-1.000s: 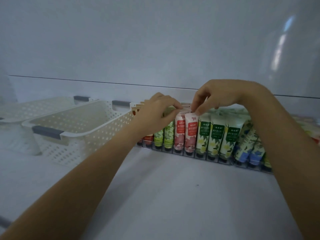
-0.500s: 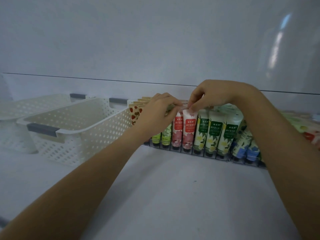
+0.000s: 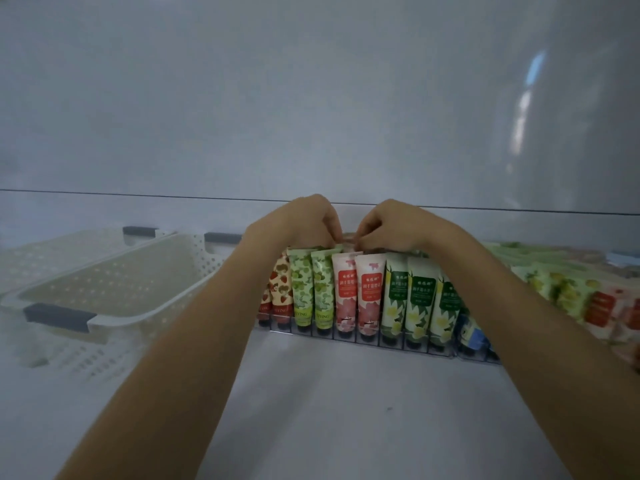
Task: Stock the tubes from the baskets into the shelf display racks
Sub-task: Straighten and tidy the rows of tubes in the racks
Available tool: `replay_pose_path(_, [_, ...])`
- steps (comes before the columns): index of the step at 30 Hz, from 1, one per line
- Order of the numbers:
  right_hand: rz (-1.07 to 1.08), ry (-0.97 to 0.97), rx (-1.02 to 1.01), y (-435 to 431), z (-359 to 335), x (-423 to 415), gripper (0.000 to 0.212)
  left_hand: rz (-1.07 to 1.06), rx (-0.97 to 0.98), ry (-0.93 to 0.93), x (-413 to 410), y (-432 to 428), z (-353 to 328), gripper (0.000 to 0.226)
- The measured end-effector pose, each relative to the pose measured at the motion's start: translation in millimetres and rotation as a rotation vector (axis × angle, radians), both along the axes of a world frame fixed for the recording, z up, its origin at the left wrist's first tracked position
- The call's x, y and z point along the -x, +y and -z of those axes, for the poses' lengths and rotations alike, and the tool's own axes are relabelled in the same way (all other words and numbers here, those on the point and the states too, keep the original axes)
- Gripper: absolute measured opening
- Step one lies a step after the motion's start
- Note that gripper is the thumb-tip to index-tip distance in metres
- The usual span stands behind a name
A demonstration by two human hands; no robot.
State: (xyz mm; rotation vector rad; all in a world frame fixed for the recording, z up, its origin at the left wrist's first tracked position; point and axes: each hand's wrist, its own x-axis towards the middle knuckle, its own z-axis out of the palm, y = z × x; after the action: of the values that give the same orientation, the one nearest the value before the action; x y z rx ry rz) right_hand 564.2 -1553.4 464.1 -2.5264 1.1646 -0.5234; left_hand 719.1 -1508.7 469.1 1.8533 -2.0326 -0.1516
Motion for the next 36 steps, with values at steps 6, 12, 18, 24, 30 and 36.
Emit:
replay_pose_path(6, [-0.022, -0.065, 0.083, 0, -10, 4, 0.018, -0.004, 0.073, -0.04, 0, -4, 2, 0.015])
replay_pose_path(12, [-0.091, 0.073, 0.043, 1, -3, -1, 0.01, 0.02, 0.069, -0.02, 0, -5, 2, 0.014])
replay_pose_path(18, [-0.053, 0.013, 0.069, 1, -17, 14, 0.014, 0.069, 0.099, 0.011, 0, -5, 0, 0.013])
replay_pose_path(24, [-0.034, 0.149, 0.031, 0, -12, 16, 0.007, 0.152, 0.065, 0.047, 9, -5, 2, 0.016])
replay_pose_path(30, [-0.014, 0.163, 0.024, -1, -11, 15, 0.005, 0.168, 0.063, 0.071, 7, -10, 6, 0.022])
replay_pose_path(36, [-0.02, -0.101, 0.101, -6, -10, 14, 0.007, 0.148, 0.09, 0.116, 2, -12, 4, 0.018])
